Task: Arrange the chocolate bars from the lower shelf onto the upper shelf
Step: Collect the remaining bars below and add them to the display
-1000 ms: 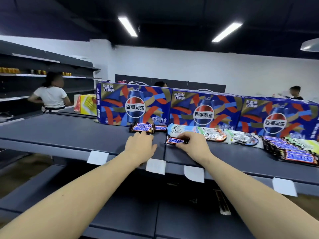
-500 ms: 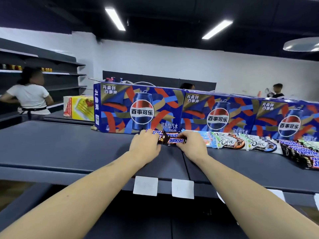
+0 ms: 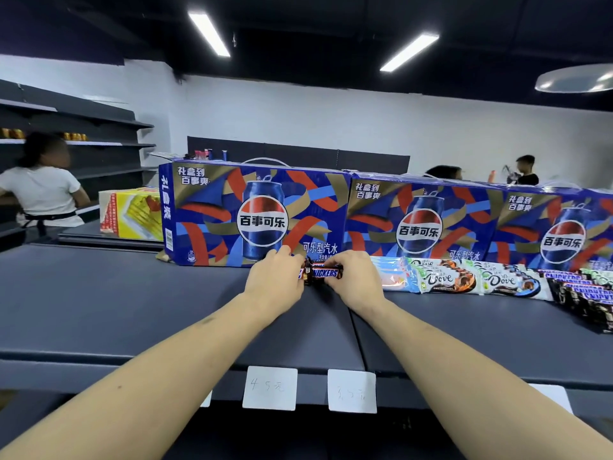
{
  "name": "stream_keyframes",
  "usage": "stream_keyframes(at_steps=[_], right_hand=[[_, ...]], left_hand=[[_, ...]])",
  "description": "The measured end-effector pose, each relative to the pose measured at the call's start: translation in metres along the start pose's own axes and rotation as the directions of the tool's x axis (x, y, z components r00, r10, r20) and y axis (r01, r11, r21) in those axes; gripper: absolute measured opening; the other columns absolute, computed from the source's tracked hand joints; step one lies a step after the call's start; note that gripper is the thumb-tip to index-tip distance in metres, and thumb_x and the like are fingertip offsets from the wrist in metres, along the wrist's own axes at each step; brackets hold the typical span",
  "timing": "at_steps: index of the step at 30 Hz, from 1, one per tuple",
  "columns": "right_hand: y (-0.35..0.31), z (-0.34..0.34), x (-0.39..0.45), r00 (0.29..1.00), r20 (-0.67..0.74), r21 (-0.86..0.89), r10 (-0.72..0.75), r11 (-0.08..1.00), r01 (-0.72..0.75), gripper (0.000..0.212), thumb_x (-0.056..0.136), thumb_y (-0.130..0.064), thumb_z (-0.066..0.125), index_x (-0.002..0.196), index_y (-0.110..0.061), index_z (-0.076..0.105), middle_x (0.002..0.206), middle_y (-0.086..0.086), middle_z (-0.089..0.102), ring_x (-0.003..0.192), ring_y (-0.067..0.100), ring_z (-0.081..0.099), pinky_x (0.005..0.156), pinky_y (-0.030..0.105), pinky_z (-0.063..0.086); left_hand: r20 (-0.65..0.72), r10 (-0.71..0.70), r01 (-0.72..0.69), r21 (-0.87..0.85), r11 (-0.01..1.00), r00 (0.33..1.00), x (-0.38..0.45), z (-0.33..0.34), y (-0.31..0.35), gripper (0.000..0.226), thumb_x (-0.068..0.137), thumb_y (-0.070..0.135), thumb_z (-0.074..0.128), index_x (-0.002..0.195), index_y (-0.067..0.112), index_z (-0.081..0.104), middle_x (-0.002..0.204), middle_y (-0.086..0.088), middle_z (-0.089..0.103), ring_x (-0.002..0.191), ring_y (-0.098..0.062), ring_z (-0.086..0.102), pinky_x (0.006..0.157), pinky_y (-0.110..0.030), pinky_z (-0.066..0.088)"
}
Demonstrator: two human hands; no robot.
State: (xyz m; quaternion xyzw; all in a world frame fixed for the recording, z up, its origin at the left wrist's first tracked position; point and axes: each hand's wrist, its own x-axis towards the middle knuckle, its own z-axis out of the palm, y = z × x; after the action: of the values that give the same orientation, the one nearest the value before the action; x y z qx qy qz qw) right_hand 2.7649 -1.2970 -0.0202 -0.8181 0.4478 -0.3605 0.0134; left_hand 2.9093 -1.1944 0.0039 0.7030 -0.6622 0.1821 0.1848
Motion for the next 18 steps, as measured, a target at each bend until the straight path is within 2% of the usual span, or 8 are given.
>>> stream_keyframes(at_steps=[8,12,18], right_hand=[[0.005,0.000,0.005,0.999,0.010,-0.035,-0.040,0.999,0.040,0.029,0.077,-0.021,0.072,0.106,-0.025,0.073,0.111,-0.004,0.064,0.112,0.019,0.049,0.093,0.028,0.043],[0.006,-0.007,0.002,0.998,0.037,-0.053,-0.059,0.997,0.061,0.039,0.080,-0.018,0.069,0.119,-0.023,0.067,0.119,-0.002,0.061,0.115,0.020,0.046,0.099,0.030,0.041],[0.000,-0.019,-0.009,0.998,0.034,-0.034,-0.051,0.998,0.052,0.038,0.083,-0.020,0.066,0.120,-0.019,0.064,0.120,0.002,0.059,0.113,0.023,0.046,0.097,0.030,0.040]], left_hand=[[0.016,-0.012,0.011,0.026,1.000,1.000,0.004,0.004,-0.003,0.037,0.088,0.017,0.059,0.125,0.020,0.052,0.115,-0.004,0.050,0.105,-0.023,0.049,0.068,-0.032,0.044],[0.030,-0.023,0.023,0.027,0.999,0.999,0.003,0.010,-0.007,0.038,0.087,0.008,0.059,0.124,0.018,0.054,0.116,-0.004,0.050,0.105,-0.022,0.047,0.070,-0.031,0.045],[-0.004,-0.012,0.012,0.020,1.000,1.000,-0.002,0.009,-0.010,0.036,0.088,0.014,0.060,0.123,0.020,0.054,0.116,-0.003,0.050,0.105,-0.022,0.047,0.072,-0.030,0.046]])
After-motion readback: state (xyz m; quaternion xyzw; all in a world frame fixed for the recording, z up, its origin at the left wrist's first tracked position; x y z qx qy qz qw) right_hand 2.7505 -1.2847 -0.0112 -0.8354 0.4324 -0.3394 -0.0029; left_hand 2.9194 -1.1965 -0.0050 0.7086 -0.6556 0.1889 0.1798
